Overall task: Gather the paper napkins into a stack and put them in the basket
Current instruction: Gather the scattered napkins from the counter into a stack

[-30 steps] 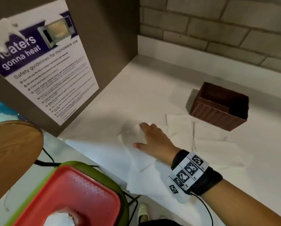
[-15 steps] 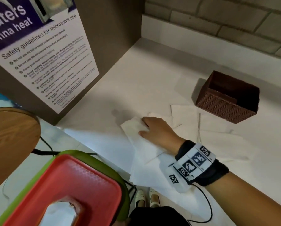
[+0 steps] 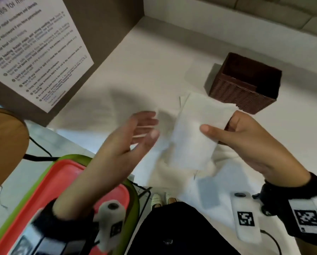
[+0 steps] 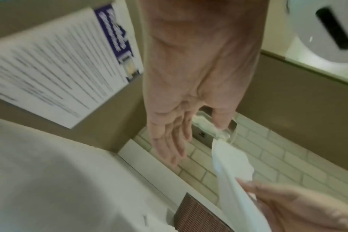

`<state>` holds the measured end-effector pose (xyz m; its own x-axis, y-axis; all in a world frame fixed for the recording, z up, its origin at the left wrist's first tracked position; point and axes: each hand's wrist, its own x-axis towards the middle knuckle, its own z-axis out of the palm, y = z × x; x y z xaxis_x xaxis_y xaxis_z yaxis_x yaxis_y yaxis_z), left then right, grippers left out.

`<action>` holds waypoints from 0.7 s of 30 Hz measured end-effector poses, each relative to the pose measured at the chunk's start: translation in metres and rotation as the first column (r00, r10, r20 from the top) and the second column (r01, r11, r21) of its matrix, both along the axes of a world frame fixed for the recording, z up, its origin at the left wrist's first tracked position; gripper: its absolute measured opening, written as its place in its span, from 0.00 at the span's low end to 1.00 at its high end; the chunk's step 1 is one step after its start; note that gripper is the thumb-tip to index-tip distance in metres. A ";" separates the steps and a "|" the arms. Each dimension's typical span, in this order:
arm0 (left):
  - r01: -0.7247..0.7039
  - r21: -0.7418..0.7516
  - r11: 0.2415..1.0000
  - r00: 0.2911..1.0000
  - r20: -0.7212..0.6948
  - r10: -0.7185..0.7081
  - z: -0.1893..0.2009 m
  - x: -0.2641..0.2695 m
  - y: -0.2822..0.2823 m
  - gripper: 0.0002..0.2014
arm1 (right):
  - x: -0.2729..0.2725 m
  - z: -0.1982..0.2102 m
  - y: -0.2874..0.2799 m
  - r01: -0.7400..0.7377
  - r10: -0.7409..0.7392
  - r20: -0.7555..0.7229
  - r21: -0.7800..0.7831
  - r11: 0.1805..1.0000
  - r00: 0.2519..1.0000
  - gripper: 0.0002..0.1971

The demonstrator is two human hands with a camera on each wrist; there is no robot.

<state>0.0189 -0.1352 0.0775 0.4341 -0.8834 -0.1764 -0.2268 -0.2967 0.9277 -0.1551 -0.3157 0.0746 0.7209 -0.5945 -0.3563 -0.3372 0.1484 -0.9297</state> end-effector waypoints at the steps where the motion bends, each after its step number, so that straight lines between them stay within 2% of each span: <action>1: 0.016 0.007 1.000 1.000 -0.010 -0.016 -0.003 -0.003 -0.018 0.24 | -0.001 -0.003 0.004 -0.002 0.001 0.012 0.021 1.000 1.000 0.18; 3: 0.062 0.003 0.998 0.994 -0.091 -0.062 -0.010 -0.015 -0.046 0.27 | 0.000 -0.008 0.011 0.009 -0.011 0.040 0.030 1.000 0.999 0.16; 6: 0.100 -0.022 0.995 0.982 -0.161 -0.103 -0.022 -0.041 -0.062 0.19 | 0.001 -0.014 0.019 0.077 -0.075 0.048 -0.039 0.996 0.996 0.14; 9: -0.043 0.029 0.999 0.985 -0.164 0.047 -0.037 -0.052 -0.065 0.14 | 0.001 -0.018 0.021 0.125 -0.125 0.015 -0.150 0.981 0.992 0.11; 12: -0.153 0.066 0.986 0.985 -0.074 0.158 -0.048 -0.048 -0.062 0.18 | -0.001 -0.028 0.020 0.022 -0.056 -0.091 -0.340 0.940 0.994 0.09; 15: -0.300 0.032 0.953 0.952 0.072 0.297 -0.048 -0.030 -0.046 0.18 | 0.005 -0.042 0.023 -0.107 0.007 -0.222 -0.442 0.890 0.975 0.08; 16: -0.358 0.019 0.933 0.930 0.100 0.355 -0.049 -0.021 -0.037 0.17 | 0.009 -0.048 0.028 -0.201 0.066 -0.285 -0.476 0.856 0.956 0.11; 18: -0.474 -0.009 0.881 0.876 0.101 0.472 -0.052 -0.005 -0.017 0.12 | 0.026 -0.062 0.042 -0.471 0.252 -0.441 -0.511 0.719 0.862 0.24; 19: -0.526 -0.021 0.850 0.846 0.083 0.526 -0.054 0.002 -0.008 0.11 | 0.035 -0.071 0.051 -0.593 0.328 -0.519 -0.508 0.625 0.789 0.33; 21: -0.606 -0.003 0.795 0.794 0.050 0.605 -0.058 0.010 0.007 0.10 | 0.055 -0.088 0.070 -0.749 0.362 -0.661 -0.519 0.411 0.657 0.49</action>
<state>0.0288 -0.1278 0.0200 0.8876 -0.4348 -0.1522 -0.0388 -0.3996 0.9158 -0.1006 -0.2460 -0.0133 0.8891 -0.2816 -0.3608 -0.4107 -0.8388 -0.3574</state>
